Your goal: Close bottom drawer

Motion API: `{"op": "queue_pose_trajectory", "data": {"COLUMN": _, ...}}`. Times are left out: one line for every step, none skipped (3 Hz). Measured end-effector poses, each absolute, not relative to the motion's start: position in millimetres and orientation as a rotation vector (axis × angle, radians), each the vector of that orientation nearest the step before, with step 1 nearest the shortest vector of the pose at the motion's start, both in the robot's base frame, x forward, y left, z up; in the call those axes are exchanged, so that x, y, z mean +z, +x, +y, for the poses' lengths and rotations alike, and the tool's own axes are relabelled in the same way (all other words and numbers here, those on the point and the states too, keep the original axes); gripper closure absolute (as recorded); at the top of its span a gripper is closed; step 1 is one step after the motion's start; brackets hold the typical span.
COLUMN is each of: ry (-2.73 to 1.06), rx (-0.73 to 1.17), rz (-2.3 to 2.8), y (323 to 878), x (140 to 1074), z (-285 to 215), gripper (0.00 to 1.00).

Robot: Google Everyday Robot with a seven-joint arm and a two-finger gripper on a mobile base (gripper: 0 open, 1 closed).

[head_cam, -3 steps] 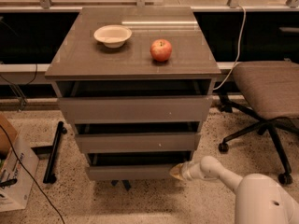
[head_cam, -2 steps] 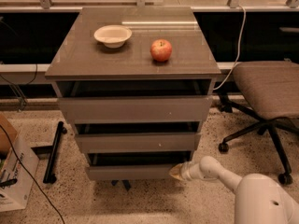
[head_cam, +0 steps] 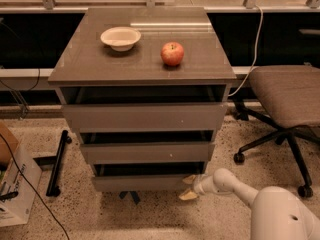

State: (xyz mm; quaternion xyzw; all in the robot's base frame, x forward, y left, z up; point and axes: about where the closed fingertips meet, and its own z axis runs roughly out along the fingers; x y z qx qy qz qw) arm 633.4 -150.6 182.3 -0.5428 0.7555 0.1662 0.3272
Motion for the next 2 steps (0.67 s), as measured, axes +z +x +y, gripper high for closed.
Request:
{"op": "queue_pose_trajectory", "data": {"ry": -1.423, "rx": 0.438, "rz": 1.978, "y": 632.8, "x": 181.5, "z": -149.2, "gripper": 0.00}}
{"op": "queue_pose_trajectory", "data": {"ry": -1.423, "rx": 0.438, "rz": 1.978, "y": 632.8, "x": 181.5, "z": -149.2, "gripper": 0.00}}
